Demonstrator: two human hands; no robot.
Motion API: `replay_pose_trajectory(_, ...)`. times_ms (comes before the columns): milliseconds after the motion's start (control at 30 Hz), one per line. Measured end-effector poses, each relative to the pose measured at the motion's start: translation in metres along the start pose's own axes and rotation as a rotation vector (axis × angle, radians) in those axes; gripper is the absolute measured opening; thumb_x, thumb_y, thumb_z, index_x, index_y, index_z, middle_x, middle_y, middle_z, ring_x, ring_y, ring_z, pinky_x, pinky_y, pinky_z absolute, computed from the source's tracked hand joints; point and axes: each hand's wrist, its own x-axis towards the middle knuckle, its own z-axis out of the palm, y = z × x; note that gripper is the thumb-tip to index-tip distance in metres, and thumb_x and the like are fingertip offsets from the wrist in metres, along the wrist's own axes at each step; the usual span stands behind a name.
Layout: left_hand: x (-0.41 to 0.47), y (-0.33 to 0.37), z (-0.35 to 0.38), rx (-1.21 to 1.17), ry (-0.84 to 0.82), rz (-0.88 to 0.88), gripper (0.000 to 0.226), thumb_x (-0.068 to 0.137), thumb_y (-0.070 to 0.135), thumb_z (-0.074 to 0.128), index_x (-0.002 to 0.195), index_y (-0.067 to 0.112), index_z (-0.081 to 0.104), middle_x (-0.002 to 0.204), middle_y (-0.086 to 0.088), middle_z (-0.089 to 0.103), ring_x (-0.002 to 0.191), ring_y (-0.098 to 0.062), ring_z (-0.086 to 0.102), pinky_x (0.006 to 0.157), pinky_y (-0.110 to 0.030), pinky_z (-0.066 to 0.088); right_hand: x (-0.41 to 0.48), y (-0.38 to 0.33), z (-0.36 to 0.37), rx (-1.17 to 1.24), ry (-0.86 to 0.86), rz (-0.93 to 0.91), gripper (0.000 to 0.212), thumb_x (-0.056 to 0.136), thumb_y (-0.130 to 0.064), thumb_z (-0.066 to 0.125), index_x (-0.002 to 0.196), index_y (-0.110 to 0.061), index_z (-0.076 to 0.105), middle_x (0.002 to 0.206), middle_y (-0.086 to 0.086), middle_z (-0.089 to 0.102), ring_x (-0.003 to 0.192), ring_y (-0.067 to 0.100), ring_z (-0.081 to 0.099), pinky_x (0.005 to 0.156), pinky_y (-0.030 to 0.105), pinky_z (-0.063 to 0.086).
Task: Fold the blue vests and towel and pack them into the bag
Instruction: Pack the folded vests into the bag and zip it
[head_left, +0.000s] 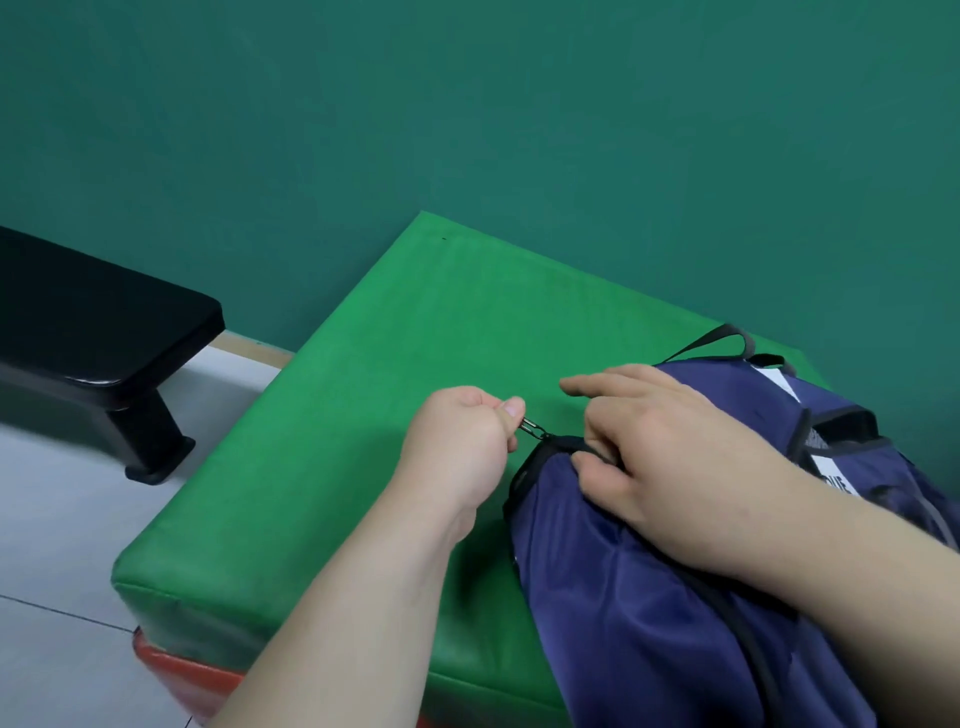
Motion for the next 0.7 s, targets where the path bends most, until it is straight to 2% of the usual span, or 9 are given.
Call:
replay_pose_trajectory(100,0.004,-0.006,0.000,-0.046,-0.021,-0.129,0.034,0.098,0.015,0.057,0.065,0.014,0.049,0.057,0.000,0.047,0.052,-0.016,0.034,0.048,-0.023,0.021,-0.003,0.010,-0.010,0.039,0.003,-0.007,0.031,0.083,-0.041,0.040,0.058,-0.024,0.035,0.087,-0.028,0.042,0.136,0.010,0.046,0.098,0.042,0.047)
replay_pose_trajectory(200,0.009,-0.012,-0.005,-0.011,-0.032,-0.246,0.039,0.102,0.016,0.053,0.064,0.013,0.044,0.056,-0.002,0.040,0.050,-0.015,0.029,0.047,-0.022,0.018,-0.008,0.020,-0.016,0.054,0.038,-0.002,0.032,0.085,-0.035,0.047,0.059,-0.020,0.037,0.077,-0.030,0.036,0.135,0.004,0.046,0.102,0.034,0.044)
replay_pose_trajectory(300,0.015,-0.020,-0.010,0.061,-0.012,-0.291,0.042,0.102,0.020,0.053,0.062,0.012,0.043,0.058,-0.005,0.038,0.052,-0.015,0.028,0.050,-0.024,0.016,-0.008,0.021,-0.018,0.039,0.071,0.017,0.031,0.083,-0.037,0.047,0.058,-0.022,0.036,0.088,-0.023,0.049,0.133,0.007,0.048,0.101,0.036,0.045)
replay_pose_trajectory(400,0.020,-0.029,-0.015,0.125,0.055,-0.237,0.038,0.098,0.020,0.059,0.063,0.012,0.048,0.055,-0.006,0.045,0.050,-0.016,0.030,0.050,-0.025,0.018,-0.008,0.018,-0.012,0.008,0.073,0.021,0.030,0.082,-0.038,0.046,0.058,-0.025,0.033,0.100,-0.007,0.067,0.132,0.013,0.050,0.097,0.040,0.048)
replay_pose_trajectory(467,0.022,-0.032,-0.016,0.212,0.105,-0.173,0.034,0.096,0.023,0.061,0.065,0.013,0.052,0.054,-0.006,0.051,0.047,-0.018,0.036,0.051,-0.026,0.025,-0.008,0.018,-0.009,0.005,0.079,0.021,0.030,0.082,-0.041,0.042,0.058,-0.025,0.032,0.104,-0.005,0.069,0.132,0.013,0.051,0.096,0.040,0.049)
replay_pose_trajectory(567,0.025,-0.033,-0.015,0.324,0.153,-0.098,0.028,0.095,0.028,0.062,0.071,0.015,0.057,0.063,-0.007,0.060,0.061,-0.025,0.053,0.062,-0.029,0.037,-0.006,0.017,-0.006,0.004,0.092,0.025,0.030,0.082,-0.045,0.037,0.059,-0.026,0.032,0.110,-0.005,0.069,0.131,0.014,0.051,0.095,0.041,0.050)
replay_pose_trajectory(700,0.027,-0.032,-0.017,0.365,0.155,-0.074,0.025,0.095,0.029,0.062,0.075,0.014,0.059,0.058,-0.005,0.061,0.059,-0.023,0.055,0.061,-0.029,0.038,0.001,0.015,0.000,-0.020,0.096,0.030,0.030,0.083,-0.047,0.034,0.060,-0.029,0.029,0.112,-0.005,0.068,0.129,0.015,0.052,0.094,0.043,0.050)
